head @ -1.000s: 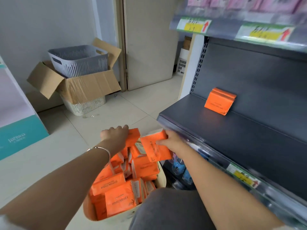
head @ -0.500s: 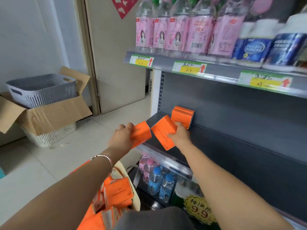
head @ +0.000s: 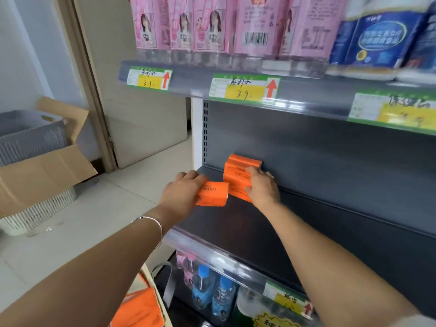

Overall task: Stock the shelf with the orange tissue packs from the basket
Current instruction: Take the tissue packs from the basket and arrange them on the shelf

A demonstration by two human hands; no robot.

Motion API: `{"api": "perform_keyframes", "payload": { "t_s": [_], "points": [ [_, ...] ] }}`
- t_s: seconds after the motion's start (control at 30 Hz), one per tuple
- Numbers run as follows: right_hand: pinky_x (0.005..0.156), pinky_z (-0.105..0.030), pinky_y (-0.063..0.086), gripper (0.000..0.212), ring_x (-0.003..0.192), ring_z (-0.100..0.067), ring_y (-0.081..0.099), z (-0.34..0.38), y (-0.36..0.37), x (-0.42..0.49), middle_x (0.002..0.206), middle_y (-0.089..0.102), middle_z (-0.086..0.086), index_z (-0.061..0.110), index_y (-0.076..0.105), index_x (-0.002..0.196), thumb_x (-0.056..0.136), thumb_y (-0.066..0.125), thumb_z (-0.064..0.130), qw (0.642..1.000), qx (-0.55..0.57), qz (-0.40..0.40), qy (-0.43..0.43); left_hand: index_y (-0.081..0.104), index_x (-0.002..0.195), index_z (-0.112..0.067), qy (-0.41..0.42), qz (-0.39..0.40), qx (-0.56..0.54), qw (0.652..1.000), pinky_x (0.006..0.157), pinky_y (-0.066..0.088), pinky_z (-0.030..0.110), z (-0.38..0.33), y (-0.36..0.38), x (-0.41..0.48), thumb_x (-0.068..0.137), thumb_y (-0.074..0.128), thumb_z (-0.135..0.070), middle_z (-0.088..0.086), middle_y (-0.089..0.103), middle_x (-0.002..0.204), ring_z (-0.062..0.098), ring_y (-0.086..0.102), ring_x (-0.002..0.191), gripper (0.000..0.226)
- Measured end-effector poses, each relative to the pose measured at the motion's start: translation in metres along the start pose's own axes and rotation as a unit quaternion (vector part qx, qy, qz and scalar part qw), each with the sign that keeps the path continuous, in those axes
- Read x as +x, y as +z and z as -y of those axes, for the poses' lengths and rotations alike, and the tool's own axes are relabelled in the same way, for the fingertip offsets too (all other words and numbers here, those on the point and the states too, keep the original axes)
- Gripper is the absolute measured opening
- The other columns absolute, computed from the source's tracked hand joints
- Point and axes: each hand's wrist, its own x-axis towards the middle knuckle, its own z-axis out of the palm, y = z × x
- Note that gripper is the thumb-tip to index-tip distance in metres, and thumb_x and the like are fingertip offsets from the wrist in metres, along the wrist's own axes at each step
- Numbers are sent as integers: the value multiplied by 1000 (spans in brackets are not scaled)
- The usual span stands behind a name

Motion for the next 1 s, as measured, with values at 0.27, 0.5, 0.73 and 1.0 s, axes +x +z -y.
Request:
{"api": "perform_keyframes", "payload": {
  "t_s": [0.27, 0.5, 0.73, 1.0],
  "points": [
    [99, -39, 38, 46, 131, -30, 32, -2, 35, 51, 136, 42, -4, 25, 45, 136, 92, 57, 23, 999, -46, -18, -5, 43, 130, -27, 36, 40, 10, 998, 90, 47, 42, 11, 25, 42, 85, 56, -12, -2, 46, 123, 25, 42, 112, 49],
    [96, -39, 34, 42, 126, -29, 36, -6, 48, 55, 134, 45, -1, 33, 47, 133, 94, 50, 19, 994, -95, -44, 11, 46, 130, -22, 28, 57, -44, 997, 94, 44, 42, 10, 36, 61, 84, 61, -11, 2, 46, 124, 27, 42, 113, 49],
    [105, -40, 25, 44, 129, -22, 41, 0, 16, 35, 136, 53, 5, 31, 50, 133, 97, 32, 50, 996, -5, -57, -64, 46, 131, -18, 20, 73, -61, 995, 97, 40, 37, 3, 45, 67, 84, 61, -11, 5, 48, 125, 29, 42, 114, 49],
    [100, -38, 33, 51, 123, -24, 43, 2, 23, 1, 130, 50, 2, 27, 46, 132, 87, 61, 44, 993, -41, -4, -112, 49, 128, -10, 14, 1, -154, 988, 98, 38, 35, -13, 45, 60, 78, 62, 1, 11, 47, 124, 31, 43, 117, 53]
  ]
}}
